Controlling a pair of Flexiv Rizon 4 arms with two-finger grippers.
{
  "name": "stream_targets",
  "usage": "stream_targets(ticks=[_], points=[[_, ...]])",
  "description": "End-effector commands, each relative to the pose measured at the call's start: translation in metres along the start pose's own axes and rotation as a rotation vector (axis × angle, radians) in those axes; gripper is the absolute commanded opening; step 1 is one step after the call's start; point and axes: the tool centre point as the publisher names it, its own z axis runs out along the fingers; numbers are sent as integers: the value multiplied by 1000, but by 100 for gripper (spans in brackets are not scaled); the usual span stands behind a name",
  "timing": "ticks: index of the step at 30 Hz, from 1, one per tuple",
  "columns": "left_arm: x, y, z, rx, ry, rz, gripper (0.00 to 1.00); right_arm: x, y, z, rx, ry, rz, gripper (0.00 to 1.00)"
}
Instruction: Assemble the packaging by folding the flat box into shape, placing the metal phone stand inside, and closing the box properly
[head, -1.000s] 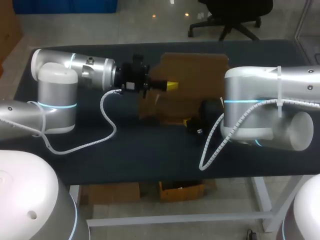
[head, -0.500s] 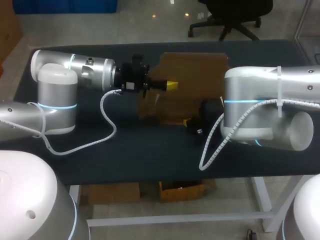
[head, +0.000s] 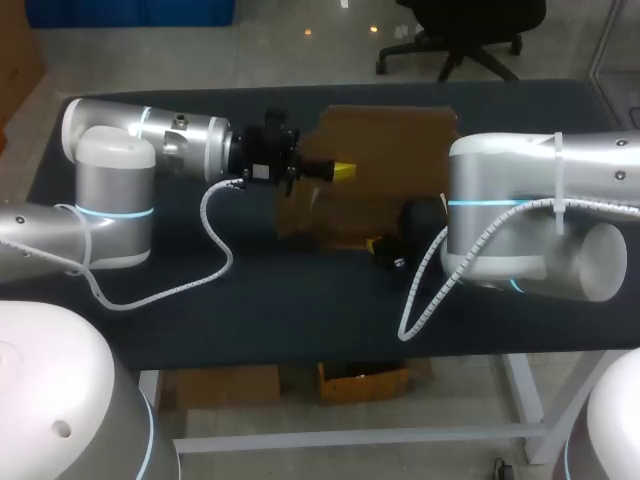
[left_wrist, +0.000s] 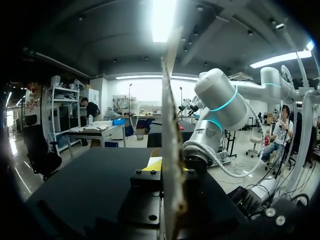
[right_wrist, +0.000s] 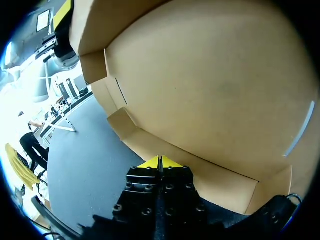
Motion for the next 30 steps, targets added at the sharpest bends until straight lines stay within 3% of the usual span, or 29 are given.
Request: stream_targets(ticks=[1,13,30], points=[[1,1,0,-1,-2,0,0,0,-3,4,-1,-5,0,0],[1,1,0,-1,-2,0,0,0,-3,4,-1,-5,0,0],[1,1,0,-1,-2,0,0,23,11,-29,-54,-25,-75,0]])
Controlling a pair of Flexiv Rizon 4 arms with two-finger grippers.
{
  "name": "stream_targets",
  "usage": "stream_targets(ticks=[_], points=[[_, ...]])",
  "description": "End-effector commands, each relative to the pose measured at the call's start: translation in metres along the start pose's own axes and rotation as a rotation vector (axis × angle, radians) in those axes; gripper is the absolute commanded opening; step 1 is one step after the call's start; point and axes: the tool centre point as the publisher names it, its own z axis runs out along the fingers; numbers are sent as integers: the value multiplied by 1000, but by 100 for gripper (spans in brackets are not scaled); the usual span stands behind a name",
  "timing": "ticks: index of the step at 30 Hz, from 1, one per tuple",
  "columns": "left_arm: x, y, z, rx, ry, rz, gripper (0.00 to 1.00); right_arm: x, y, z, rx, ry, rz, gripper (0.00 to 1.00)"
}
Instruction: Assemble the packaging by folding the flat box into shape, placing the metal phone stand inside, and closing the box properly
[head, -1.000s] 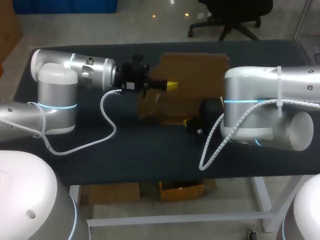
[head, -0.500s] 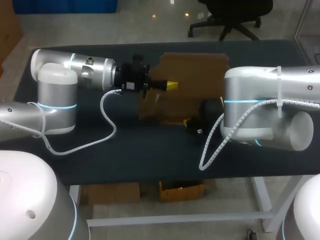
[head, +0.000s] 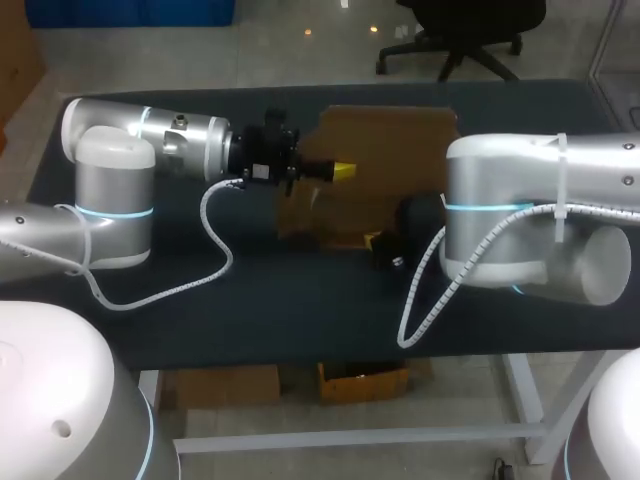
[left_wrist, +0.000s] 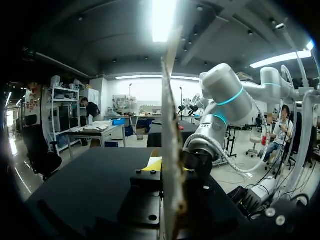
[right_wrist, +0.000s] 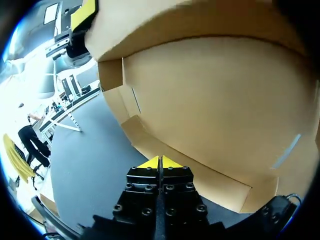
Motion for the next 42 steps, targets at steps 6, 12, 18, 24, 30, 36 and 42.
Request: stream_targets(ticks=[6,12,18,24,30,36,42], points=[[1,1,0,-1,-2,0,0,11,-9,-28,-34,-18,-6,0],[1,1,0,-1,-2,0,0,17,-14,-43,-39,-19,-5,0],[1,1,0,-1,-2,0,0,18,-16,-62,-48,-5,-15,0],[1,1,0,-1,-2,0,0,18,-18,-80,-30,13,-50,0],[1,1,0,-1,-2,0,0,13,-18,-99,-13,23,-81,0],[1,1,0,-1,-2,0,0,2,-18,-119,2,42,-108,0],[1,1,0,-1,-2,0,0,-10,-18,-132,18,78,-129,0]])
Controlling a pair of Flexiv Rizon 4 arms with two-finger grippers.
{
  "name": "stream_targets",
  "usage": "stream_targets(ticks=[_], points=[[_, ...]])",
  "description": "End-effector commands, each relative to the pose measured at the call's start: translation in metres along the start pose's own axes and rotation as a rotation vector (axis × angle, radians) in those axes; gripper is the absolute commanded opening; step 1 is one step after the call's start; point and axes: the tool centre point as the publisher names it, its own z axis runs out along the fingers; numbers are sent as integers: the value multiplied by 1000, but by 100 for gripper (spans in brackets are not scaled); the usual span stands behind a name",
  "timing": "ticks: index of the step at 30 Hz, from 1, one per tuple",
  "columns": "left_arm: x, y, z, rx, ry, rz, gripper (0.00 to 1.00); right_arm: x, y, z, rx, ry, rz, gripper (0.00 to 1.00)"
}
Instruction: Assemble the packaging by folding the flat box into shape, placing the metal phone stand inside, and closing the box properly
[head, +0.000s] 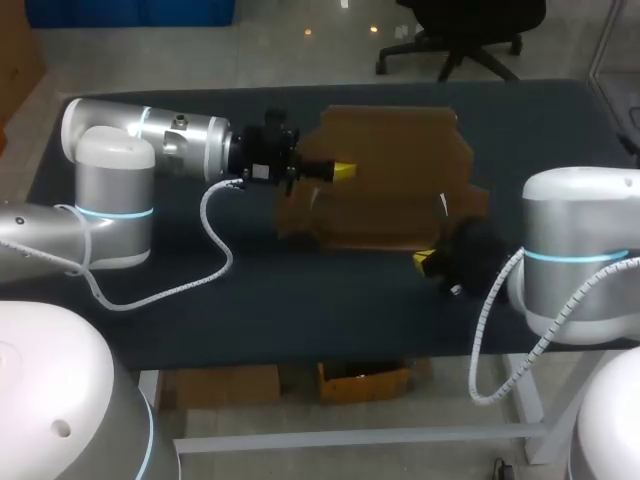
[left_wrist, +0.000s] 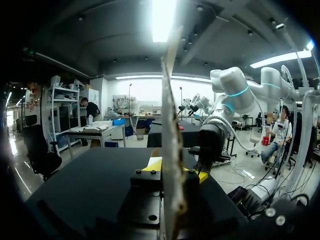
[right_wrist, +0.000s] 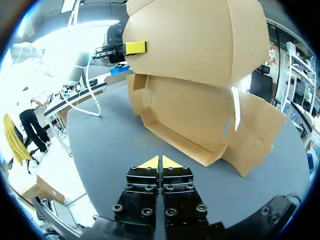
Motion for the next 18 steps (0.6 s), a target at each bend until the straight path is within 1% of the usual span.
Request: stream_targets(ticks=[1,10,11,16,18], points=[[1,1,0,-1,-2,0,0,-14,3,-20,31,106,-21,0],[1,1,0,-1,-2,0,0,-38,2,-40,63,107,-56,0],[1,1,0,-1,-2,0,0,-40,2,-41,63,108,-57,3],[1,1,0,-1,-2,0,0,-48,3,-43,76,117,-76,3],[1,1,0,-1,-2,0,0,-51,3,-44,81,122,-80,7]])
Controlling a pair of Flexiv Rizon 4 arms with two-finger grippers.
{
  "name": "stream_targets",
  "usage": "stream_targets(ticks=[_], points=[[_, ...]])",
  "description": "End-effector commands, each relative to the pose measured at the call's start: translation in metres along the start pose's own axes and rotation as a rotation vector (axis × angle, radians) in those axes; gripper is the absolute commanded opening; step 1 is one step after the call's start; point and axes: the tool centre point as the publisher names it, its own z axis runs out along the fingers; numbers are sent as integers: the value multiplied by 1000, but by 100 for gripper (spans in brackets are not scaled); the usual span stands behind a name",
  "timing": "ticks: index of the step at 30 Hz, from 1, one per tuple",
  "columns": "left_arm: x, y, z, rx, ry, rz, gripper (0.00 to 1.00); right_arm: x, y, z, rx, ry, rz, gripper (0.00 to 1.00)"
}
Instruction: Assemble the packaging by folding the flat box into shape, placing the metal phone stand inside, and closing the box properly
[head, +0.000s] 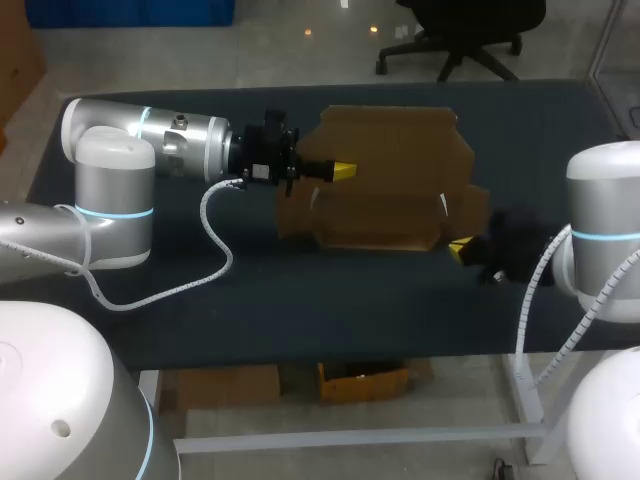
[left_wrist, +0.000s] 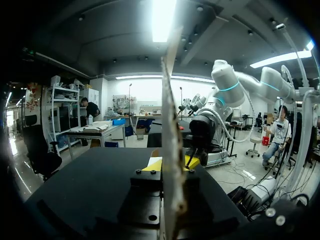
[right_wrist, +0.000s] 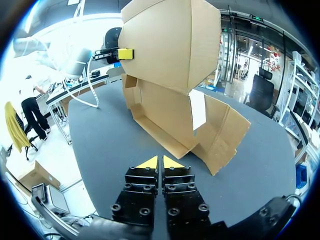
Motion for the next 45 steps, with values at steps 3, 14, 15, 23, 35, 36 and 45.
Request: stream_targets(ticks=[3,14,15,23,35,36,45], points=[[1,1,0,-1,-2,0,0,-11,1,-7,29,124,-12,24],[1,1,0,-1,-2,0,0,-20,-6,-19,71,127,-42,32],[1,1,0,-1,-2,0,0,-20,-7,-21,78,124,-48,33],[1,1,0,-1,-2,0,0,-23,-20,-40,88,97,-50,38],[1,1,0,-1,-2,0,0,-38,-33,-44,46,105,-63,37],[1,1,0,-1,-2,0,0,-40,-34,-44,47,105,-65,37],[1,1,0,-1,-2,0,0,-60,-35,-42,29,94,-71,38]])
